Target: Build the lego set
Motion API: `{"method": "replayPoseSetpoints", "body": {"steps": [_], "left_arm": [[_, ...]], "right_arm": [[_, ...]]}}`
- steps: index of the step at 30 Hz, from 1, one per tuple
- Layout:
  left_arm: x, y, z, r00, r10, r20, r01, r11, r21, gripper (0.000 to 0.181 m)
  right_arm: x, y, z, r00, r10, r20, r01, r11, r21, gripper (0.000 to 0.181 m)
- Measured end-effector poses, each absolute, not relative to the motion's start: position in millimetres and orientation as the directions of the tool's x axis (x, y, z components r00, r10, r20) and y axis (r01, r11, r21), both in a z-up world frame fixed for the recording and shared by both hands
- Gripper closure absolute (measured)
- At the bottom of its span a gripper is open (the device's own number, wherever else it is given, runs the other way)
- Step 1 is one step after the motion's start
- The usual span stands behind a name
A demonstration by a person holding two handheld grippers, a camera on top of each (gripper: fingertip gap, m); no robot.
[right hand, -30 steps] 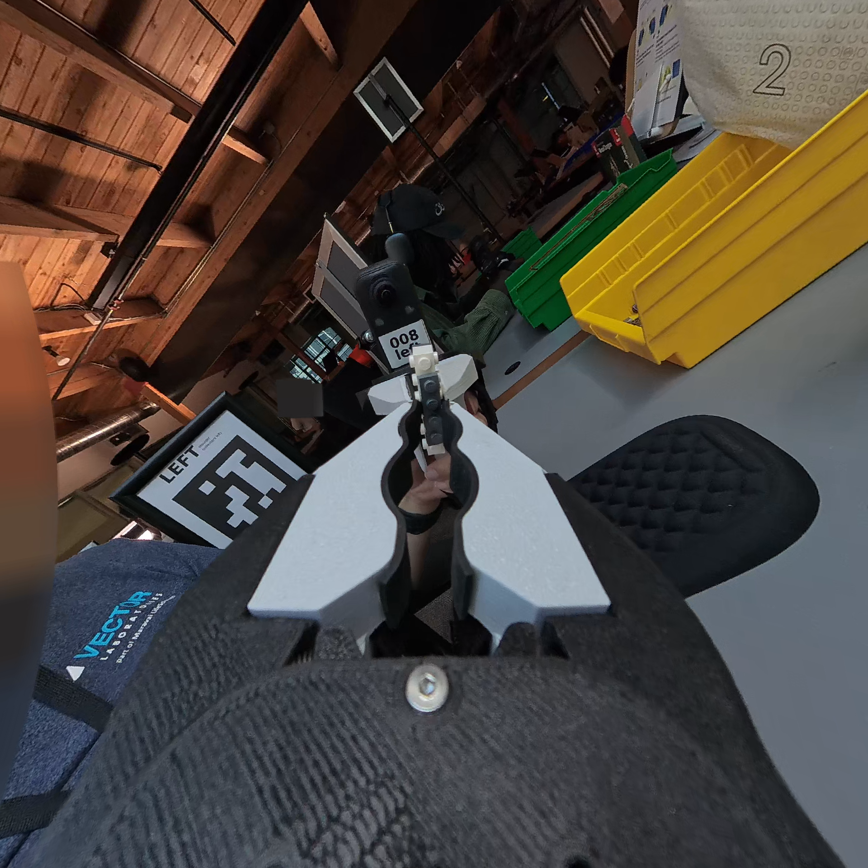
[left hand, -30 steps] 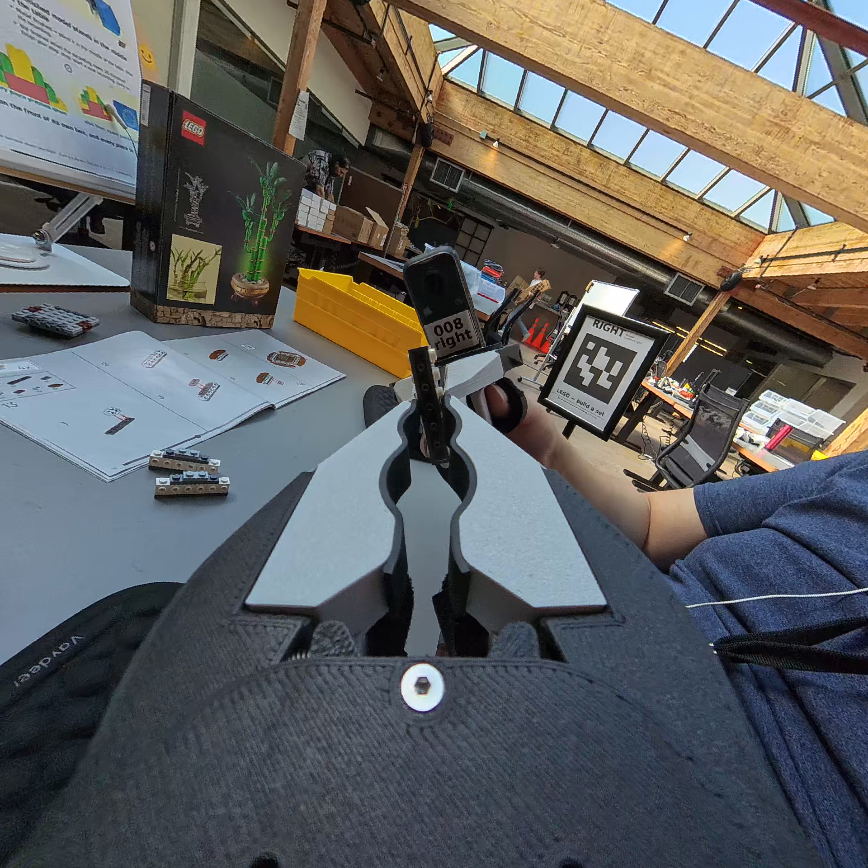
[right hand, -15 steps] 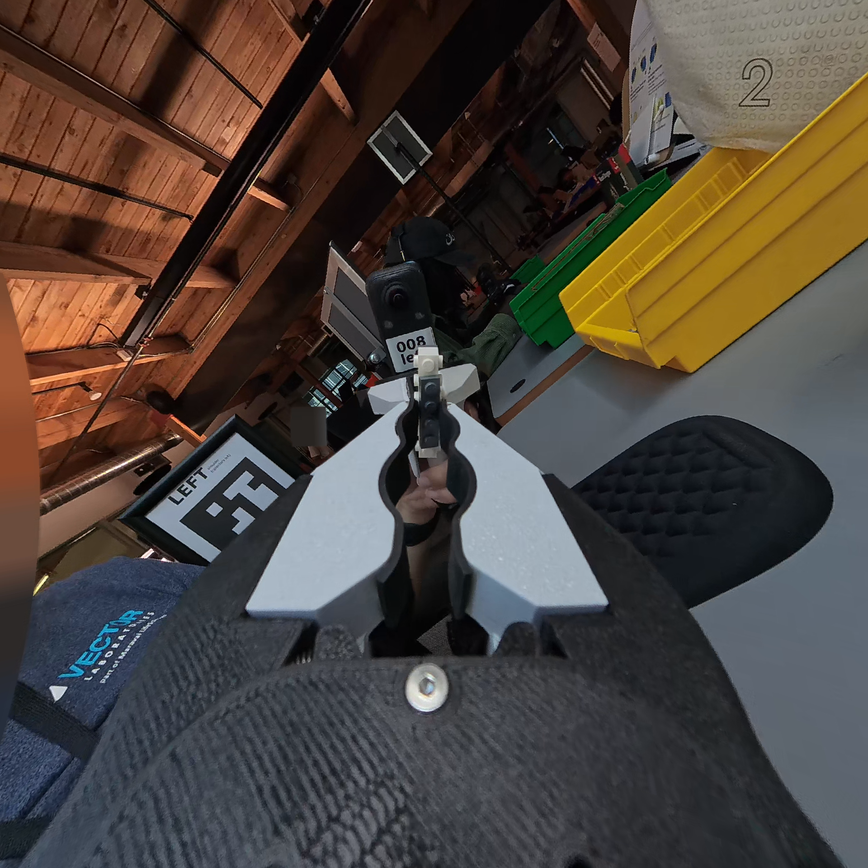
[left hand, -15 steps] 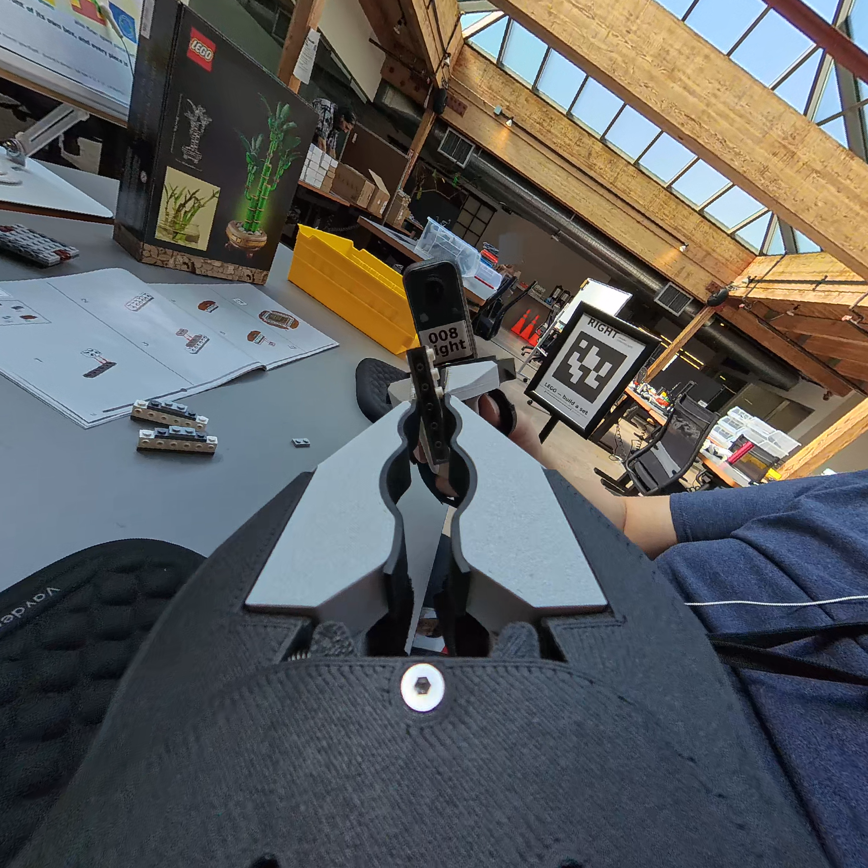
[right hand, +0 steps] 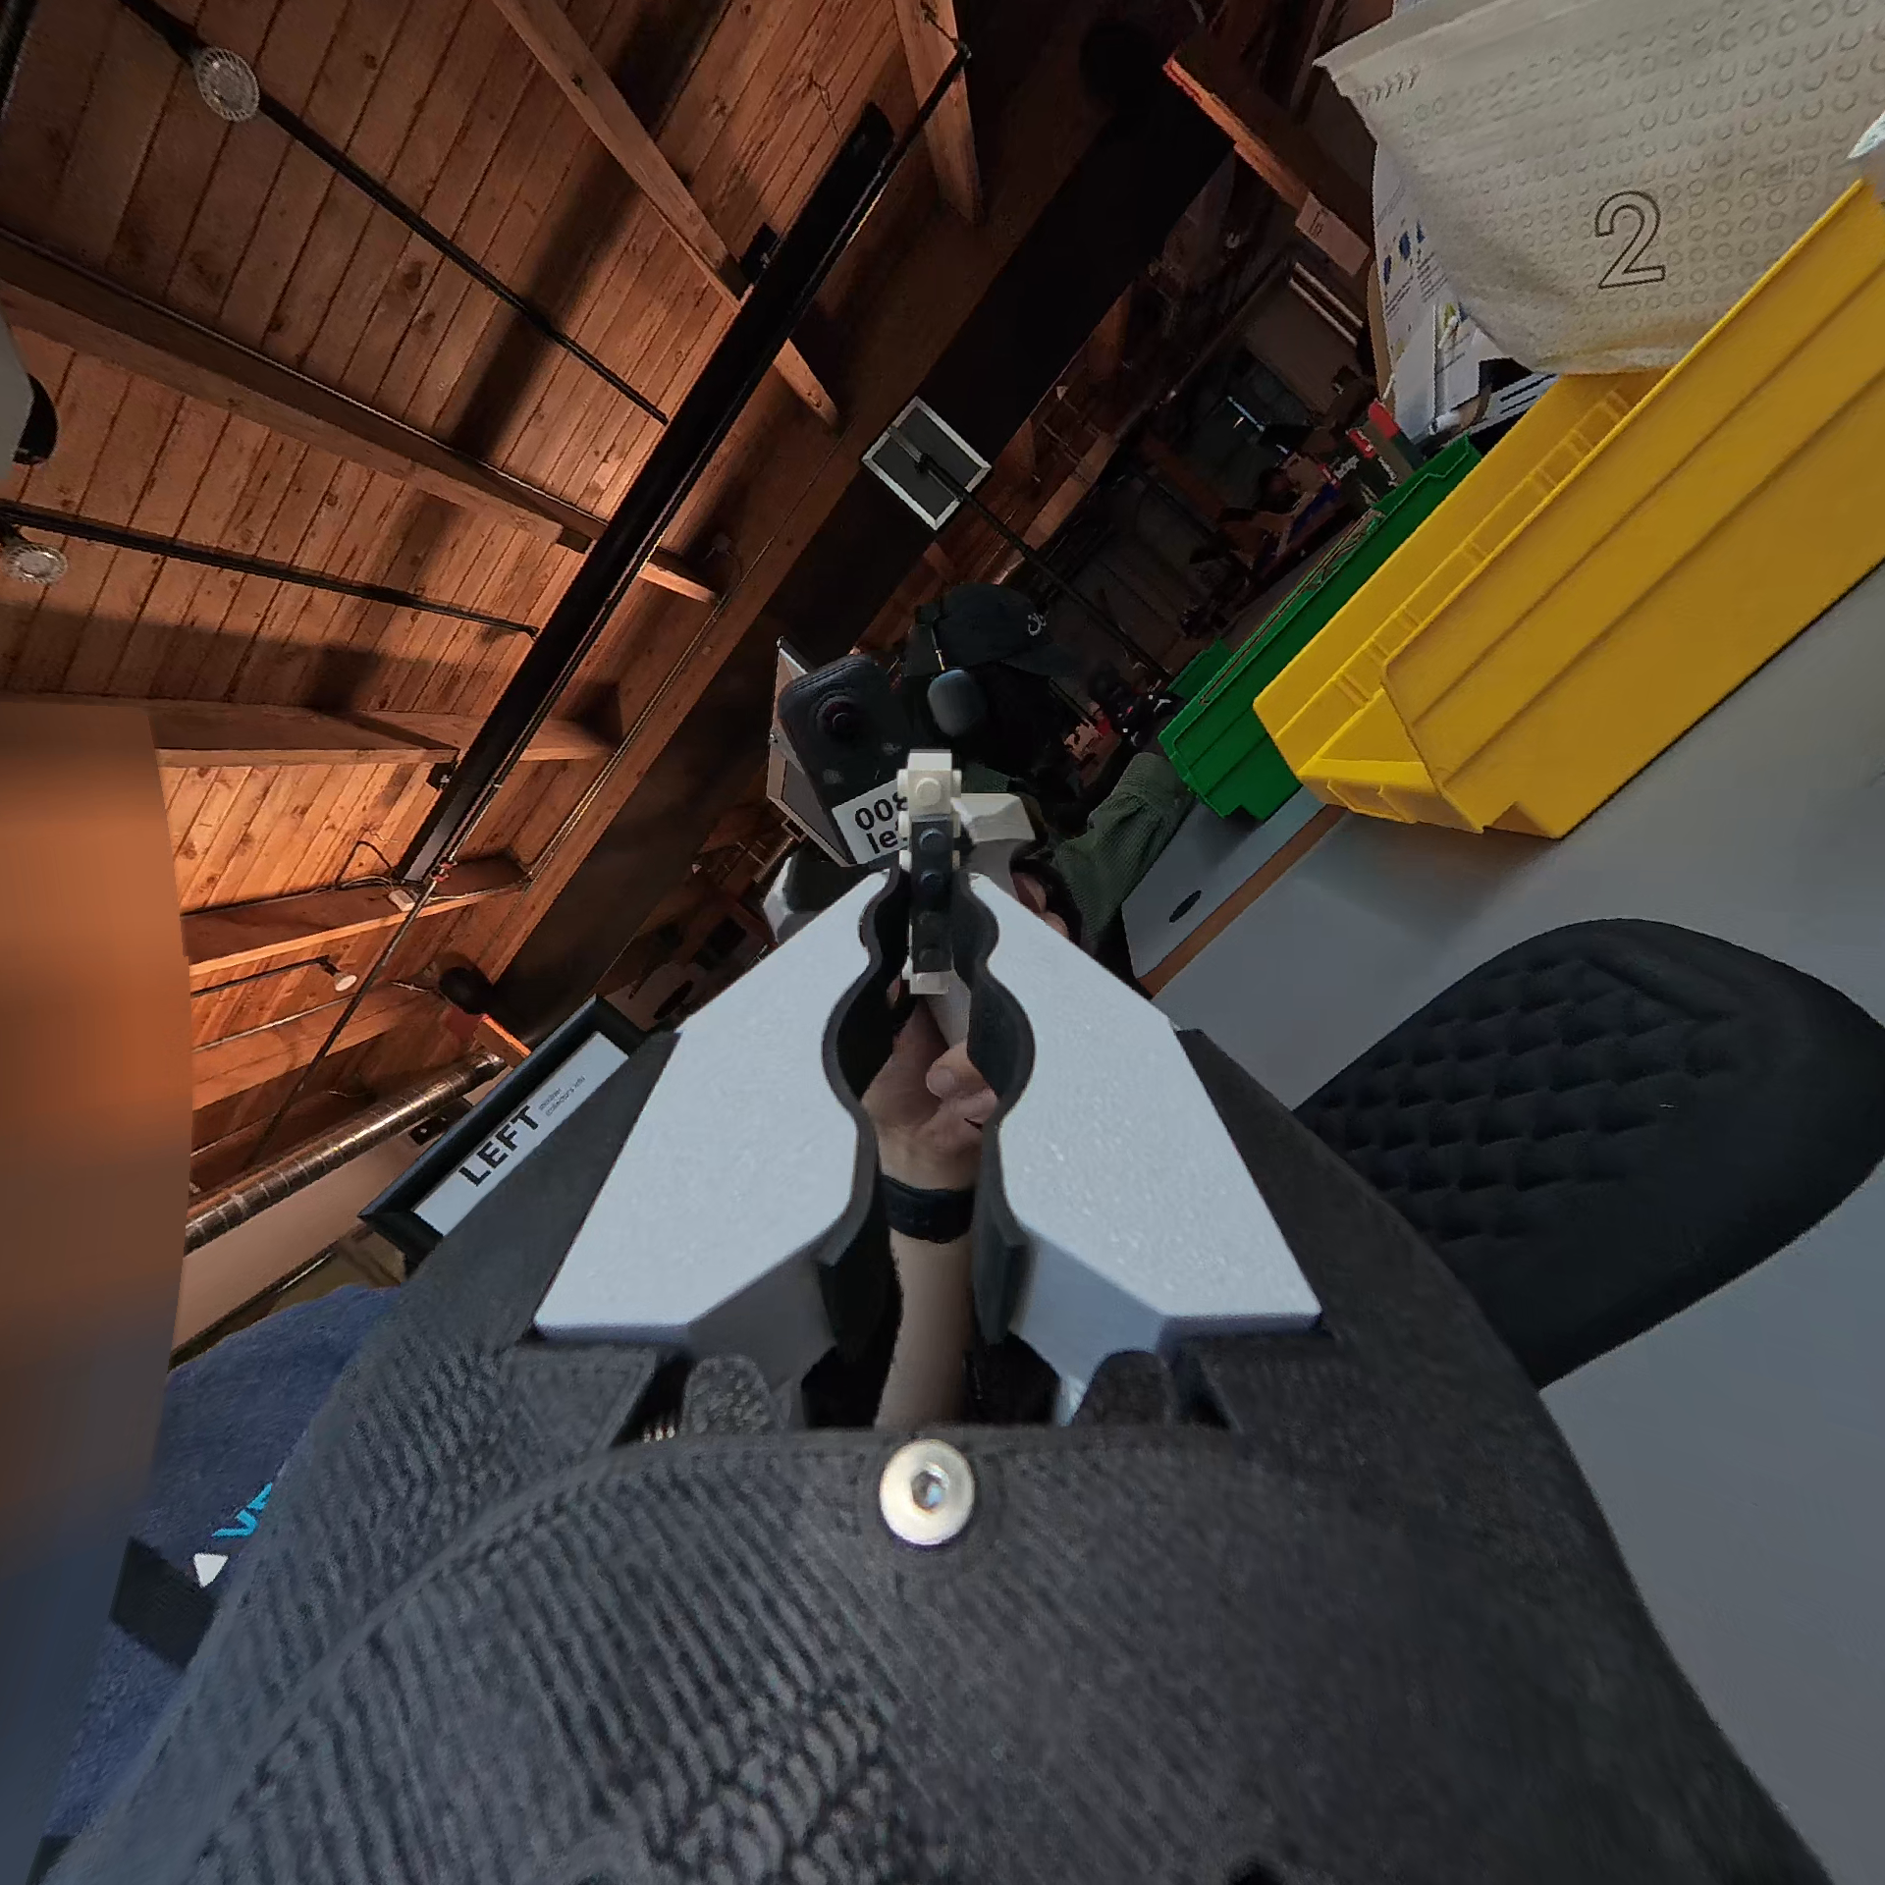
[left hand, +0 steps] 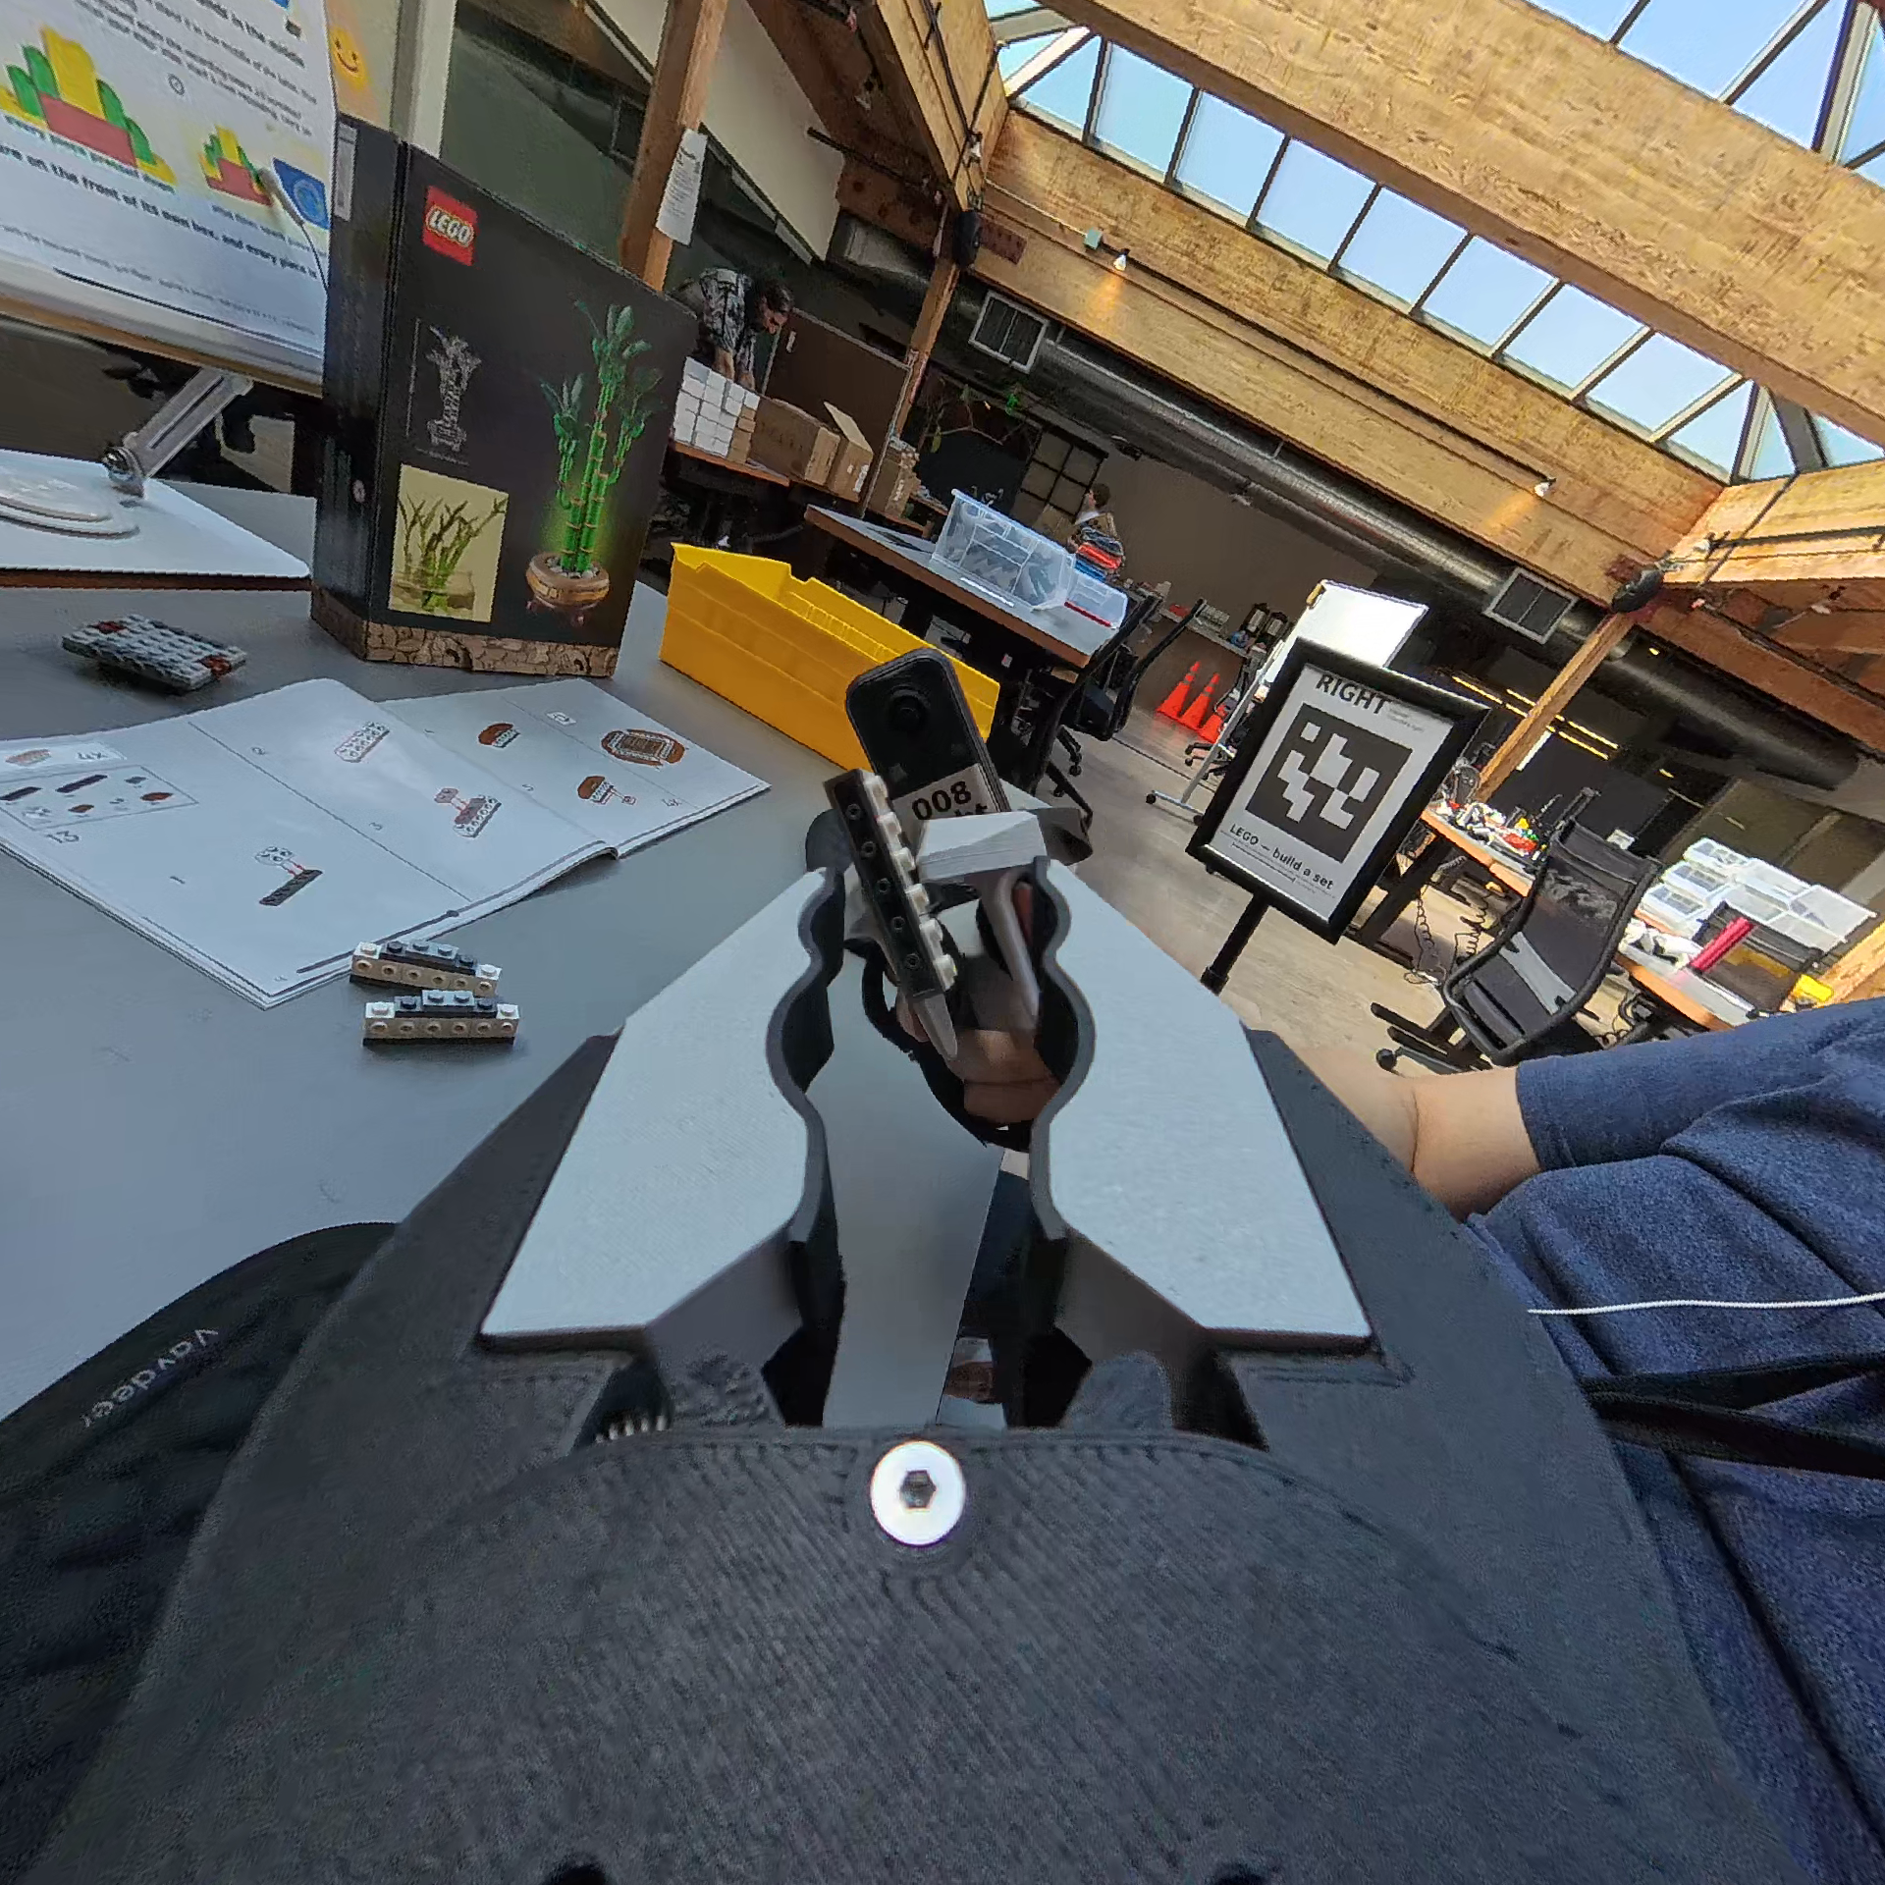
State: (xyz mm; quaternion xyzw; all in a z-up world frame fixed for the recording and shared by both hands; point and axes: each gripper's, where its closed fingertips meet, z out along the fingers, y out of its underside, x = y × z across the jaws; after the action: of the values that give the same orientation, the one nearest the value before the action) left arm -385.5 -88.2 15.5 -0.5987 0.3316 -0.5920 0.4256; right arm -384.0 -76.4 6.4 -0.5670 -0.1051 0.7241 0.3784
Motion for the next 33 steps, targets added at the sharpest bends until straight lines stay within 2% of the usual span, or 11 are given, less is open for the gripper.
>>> {"method": "replayPoseSetpoints", "body": {"steps": [3,6,9,13,18,22,33], "left_arm": [[-388.2,-87.6,25.1,0.192,-0.939,0.286,0.094,-0.272,-0.958,0.134],[-385.1,-80.2,23.9,0.444,-0.895,-0.037,-0.072,0.006,-0.997,0.127],[-374.6,-80.6,28.2,0.574,-0.771,-0.276,-0.198,0.196,-0.96,0.13],[-366.1,-76.8,21.6,0.641,-0.621,-0.45,-0.355,0.28,-0.892,0.139],[-367.0,-80.6,30.6,0.673,-0.526,-0.52,-0.388,0.347,-0.854,0.156],[-368.1,-80.0,30.5,0.673,-0.507,-0.538,-0.406,0.355,-0.842,0.162],[-367.7,-78.5,25.4,0.65,-0.537,-0.537,-0.411,0.346,-0.843,0.163]], "right_arm": [[-375.9,-69.3,9.1,-0.055,0.664,-0.745,-0.487,-0.669,-0.561,0.175],[-370.3,-66.9,16.0,-0.037,0.676,-0.736,-0.55,-0.629,-0.55,0.176],[-369.7,-69.1,23.5,-0.008,0.692,-0.721,-0.592,-0.585,-0.555,0.175],[-371.8,-76.2,32.2,0.033,0.721,-0.693,-0.616,-0.531,-0.582,0.174],[-375.4,-80.7,37.2,0.071,0.739,-0.669,-0.617,-0.495,-0.612,0.175],[-376.5,-80.2,38.5,0.075,0.738,-0.67,-0.625,-0.489,-0.608,0.175],[-375.8,-81.2,35.5,0.105,0.73,-0.676,-0.643,-0.468,-0.606,0.174]]}}
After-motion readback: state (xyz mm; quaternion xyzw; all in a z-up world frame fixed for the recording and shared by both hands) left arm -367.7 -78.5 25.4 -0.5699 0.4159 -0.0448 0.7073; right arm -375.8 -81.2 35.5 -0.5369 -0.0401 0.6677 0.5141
